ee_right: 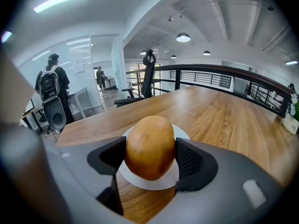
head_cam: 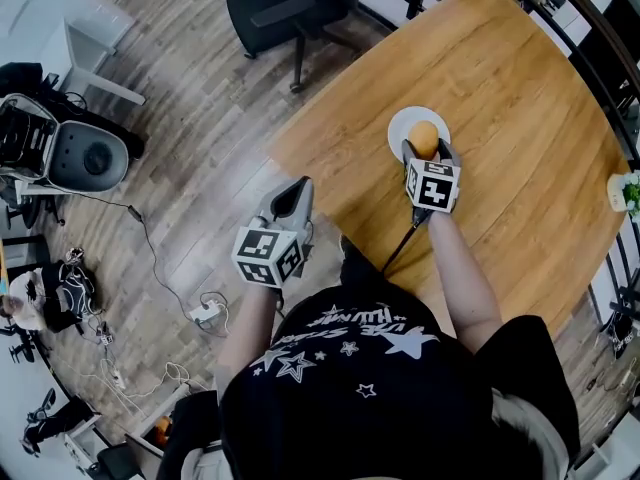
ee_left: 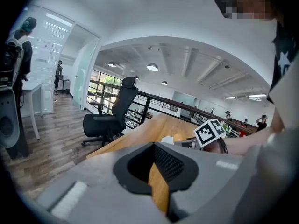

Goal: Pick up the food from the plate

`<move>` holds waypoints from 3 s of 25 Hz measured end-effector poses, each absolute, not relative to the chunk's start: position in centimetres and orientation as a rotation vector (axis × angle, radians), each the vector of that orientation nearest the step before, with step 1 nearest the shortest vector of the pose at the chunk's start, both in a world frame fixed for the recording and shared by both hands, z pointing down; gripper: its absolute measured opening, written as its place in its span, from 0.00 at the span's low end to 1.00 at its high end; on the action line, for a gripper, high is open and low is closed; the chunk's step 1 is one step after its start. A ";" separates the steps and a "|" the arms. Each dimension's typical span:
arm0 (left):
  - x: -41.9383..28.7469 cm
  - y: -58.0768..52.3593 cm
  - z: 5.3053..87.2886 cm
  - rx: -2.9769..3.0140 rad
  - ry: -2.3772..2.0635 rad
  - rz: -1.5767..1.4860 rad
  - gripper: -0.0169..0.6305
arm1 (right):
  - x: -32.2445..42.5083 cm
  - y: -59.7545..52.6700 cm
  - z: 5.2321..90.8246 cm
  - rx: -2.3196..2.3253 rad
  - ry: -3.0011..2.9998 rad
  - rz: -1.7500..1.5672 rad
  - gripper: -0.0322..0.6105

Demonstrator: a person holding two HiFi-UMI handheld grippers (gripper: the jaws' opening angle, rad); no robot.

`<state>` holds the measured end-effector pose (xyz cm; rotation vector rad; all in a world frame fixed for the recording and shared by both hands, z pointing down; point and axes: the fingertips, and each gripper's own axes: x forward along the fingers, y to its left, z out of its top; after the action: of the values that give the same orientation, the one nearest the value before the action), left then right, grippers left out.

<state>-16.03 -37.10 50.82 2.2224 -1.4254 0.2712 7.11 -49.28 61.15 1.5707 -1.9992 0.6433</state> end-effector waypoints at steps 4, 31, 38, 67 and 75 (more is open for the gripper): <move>-16.1 -36.0 50.3 2.228 -1.441 0.246 0.03 | 6.6 -49.0 59.4 1.575 -2.042 0.596 0.57; -16.4 -24.0 48.4 2.261 -1.475 0.159 0.03 | 6.5 -38.1 50.8 1.590 -2.214 0.455 0.57; -15.6 -17.5 49.8 2.280 -1.470 0.157 0.03 | 7.3 -31.2 51.5 1.618 -2.240 0.449 0.57; -12.0 -2.0 51.8 2.331 -1.235 0.147 0.03 | 11.7 -10.7 49.1 1.761 -2.250 0.548 0.57; -8.1 -1.1 50.4 2.373 -1.223 0.170 0.03 | 15.4 -7.9 49.6 1.777 -2.220 0.580 0.57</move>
<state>-8.07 -1.06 50.44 2.3730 -1.2227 0.1705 15.40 -7.95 49.56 1.7769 -2.2200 0.5800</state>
